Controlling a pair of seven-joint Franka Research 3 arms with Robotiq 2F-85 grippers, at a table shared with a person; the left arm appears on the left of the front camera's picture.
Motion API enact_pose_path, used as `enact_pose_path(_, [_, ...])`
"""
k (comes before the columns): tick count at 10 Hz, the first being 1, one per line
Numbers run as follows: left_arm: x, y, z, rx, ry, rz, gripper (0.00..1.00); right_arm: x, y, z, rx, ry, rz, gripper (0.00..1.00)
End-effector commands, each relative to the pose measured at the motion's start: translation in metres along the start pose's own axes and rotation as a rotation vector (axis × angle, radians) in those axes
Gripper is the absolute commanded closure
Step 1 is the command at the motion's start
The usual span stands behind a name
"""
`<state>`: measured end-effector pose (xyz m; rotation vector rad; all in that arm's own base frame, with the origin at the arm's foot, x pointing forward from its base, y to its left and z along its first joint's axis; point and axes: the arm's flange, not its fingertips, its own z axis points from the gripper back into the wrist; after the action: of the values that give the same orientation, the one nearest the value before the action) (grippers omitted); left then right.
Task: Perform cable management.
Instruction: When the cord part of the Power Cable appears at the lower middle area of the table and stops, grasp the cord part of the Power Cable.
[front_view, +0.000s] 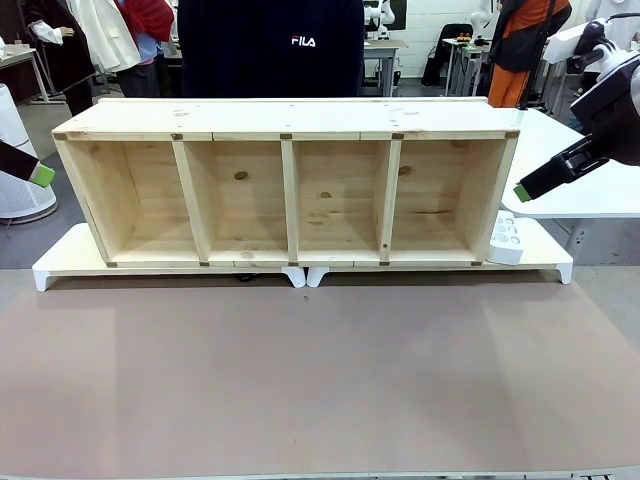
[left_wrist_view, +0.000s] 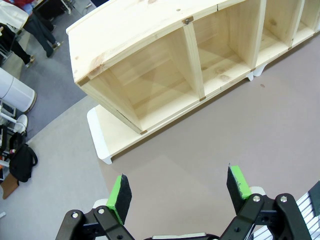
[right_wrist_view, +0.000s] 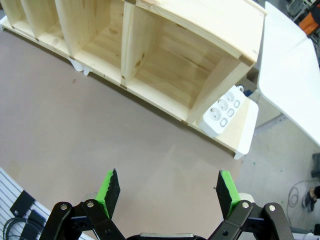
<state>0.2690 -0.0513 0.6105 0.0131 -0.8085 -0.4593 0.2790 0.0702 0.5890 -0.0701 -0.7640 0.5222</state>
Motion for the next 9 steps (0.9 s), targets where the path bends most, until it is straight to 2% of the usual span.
enact_pose_path(1, [0.0014, 0.0002, -0.0017, 0.0, -0.006, 0.0, 0.0, 0.0002, -0.0001, -0.0001, 0.0, -0.001, 0.001, 0.0])
enact_pose_path(9, [0.0014, 0.0002, -0.0017, 0.0, -0.006, 0.0, 0.0, 0.0002, -0.0001, -0.0001, 0.0, -0.001, 0.001, 0.0])
